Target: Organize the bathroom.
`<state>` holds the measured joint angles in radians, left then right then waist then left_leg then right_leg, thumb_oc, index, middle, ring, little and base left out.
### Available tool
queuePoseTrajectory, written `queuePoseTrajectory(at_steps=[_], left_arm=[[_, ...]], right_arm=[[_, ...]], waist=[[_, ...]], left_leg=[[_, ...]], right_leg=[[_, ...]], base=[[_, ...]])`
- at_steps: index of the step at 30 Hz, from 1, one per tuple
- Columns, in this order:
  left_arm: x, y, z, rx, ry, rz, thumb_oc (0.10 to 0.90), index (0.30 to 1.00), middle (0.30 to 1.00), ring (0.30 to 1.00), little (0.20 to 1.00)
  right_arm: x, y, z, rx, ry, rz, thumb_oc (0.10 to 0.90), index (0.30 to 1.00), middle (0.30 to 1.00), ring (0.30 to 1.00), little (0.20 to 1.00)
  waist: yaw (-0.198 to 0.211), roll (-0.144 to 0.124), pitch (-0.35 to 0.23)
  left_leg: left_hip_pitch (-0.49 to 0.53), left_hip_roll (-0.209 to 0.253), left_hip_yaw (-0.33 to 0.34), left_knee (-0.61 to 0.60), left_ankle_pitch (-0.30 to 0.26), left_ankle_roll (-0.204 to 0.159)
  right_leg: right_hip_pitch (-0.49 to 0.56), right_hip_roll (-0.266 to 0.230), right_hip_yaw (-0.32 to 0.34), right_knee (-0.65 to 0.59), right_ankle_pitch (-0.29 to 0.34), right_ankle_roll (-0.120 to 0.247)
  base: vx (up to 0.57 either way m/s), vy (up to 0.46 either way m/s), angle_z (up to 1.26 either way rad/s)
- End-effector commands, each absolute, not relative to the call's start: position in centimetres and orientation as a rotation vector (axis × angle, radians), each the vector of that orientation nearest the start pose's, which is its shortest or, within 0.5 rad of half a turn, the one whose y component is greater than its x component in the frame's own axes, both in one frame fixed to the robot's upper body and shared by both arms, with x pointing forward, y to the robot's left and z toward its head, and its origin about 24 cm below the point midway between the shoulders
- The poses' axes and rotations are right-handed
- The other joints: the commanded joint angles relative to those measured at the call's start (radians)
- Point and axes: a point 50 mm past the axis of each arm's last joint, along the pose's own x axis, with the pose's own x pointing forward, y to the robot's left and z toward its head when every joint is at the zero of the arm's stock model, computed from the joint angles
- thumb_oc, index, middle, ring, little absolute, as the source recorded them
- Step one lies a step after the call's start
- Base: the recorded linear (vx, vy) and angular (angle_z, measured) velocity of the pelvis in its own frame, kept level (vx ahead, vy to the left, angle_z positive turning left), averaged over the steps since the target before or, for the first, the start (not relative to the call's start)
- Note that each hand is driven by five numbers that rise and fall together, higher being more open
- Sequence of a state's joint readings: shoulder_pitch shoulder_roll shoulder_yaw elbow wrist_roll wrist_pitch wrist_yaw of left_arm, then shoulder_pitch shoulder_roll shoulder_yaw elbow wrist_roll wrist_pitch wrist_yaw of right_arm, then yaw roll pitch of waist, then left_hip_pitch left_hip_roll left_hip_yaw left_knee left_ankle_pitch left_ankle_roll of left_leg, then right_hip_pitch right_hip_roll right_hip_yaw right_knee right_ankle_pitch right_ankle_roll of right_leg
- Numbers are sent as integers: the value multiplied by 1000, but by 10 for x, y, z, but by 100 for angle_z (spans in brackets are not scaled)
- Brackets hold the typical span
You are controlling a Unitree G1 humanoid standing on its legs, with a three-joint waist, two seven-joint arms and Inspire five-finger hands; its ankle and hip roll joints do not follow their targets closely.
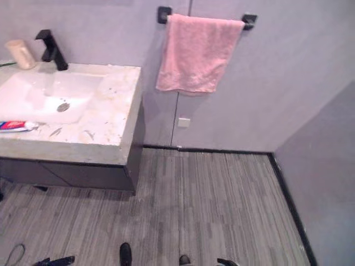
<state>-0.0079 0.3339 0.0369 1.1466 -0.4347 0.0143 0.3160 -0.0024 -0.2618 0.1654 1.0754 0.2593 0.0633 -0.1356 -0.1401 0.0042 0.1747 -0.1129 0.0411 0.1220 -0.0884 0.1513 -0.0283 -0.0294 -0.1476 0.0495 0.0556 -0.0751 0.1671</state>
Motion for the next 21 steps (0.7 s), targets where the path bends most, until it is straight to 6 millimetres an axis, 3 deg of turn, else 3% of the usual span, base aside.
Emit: queuePoseTrajectory(at_steps=[1,3,8,11,12,13,16,17,18,19,21], left_arm=[[110,297,-133,69,1044,711,800,900,900,900,900],[110,296,-133,69,1047,695,800,900,900,900,900],[98,294,-137,73,1094,691,800,900,900,900,900],[88,291,-141,62,1130,710,800,900,900,900,900],[83,291,-143,60,1142,724,800,900,900,900,900],[82,291,-143,57,1146,728,800,900,900,900,900],[77,291,-144,38,1159,757,800,900,900,900,900],[75,290,-145,35,1162,761,800,900,900,900,900],[75,291,-145,35,1163,763,800,900,900,900,900],[75,291,-145,31,1164,763,800,900,900,900,900],[75,291,-145,23,1167,766,800,900,900,900,900]], right_arm=[[119,-226,-151,289,1142,-202,800,900,900,900,900],[118,-228,-152,329,1103,-232,800,900,900,900,900],[119,-233,-150,214,1072,-181,800,900,900,900,900],[115,-235,-152,78,1117,-182,800,900,900,900,900],[117,-241,-150,-77,1099,-219,800,900,900,900,900],[118,-242,-149,-100,1088,-225,800,900,900,900,900],[135,-246,-138,-259,934,-229,800,900,900,900,900],[132,-244,-142,-189,998,-187,689,733,733,733,733],[131,-245,-142,-191,1001,-211,612,618,618,618,618],[130,-245,-143,-166,1015,-223,591,587,587,587,587],[128,-244,-144,-109,1030,-210,596,594,594,594,594]], waist=[[7,4,-23],[14,5,-31],[29,3,-49],[36,2,-53],[39,1,-52],[38,1,-53],[36,4,-55],[35,6,-56],[36,6,-56],[36,7,-56],[36,9,-58]], left_leg=[[21,36,-31,77,-134,-5],[21,36,-29,77,-131,-4],[21,37,-20,82,-132,-5],[25,36,-16,79,-131,-4],[35,36,-14,72,-134,-3],[37,35,-13,70,-134,-3],[45,33,-10,62,-136,0],[47,32,-9,60,-137,0],[47,30,-10,61,-139,-1],[49,30,-12,62,-141,-1],[51,29,-13,61,-141,0]], right_leg=[[-53,62,-64,30,52,-24],[-51,65,-75,31,52,-25],[-36,70,-103,29,41,-34],[-29,71,-114,22,39,-38],[-20,72,-121,15,39,-38],[-18,72,-122,14,39,-38],[-14,76,-122,9,38,-38],[-13,76,-120,7,39,-38],[-12,76,-122,7,38,-38],[-11,75,-122,7,37,-37],[-8,76,-121,5,37,-39]], base=[[74,16,-21],[58,-16,-5],[40,-11,5],[0,0,0],[0,0,0],[0,0,0],[2,7,3],[-3,12,5],[0,0,0],[0,0,0],[10,4,2]])
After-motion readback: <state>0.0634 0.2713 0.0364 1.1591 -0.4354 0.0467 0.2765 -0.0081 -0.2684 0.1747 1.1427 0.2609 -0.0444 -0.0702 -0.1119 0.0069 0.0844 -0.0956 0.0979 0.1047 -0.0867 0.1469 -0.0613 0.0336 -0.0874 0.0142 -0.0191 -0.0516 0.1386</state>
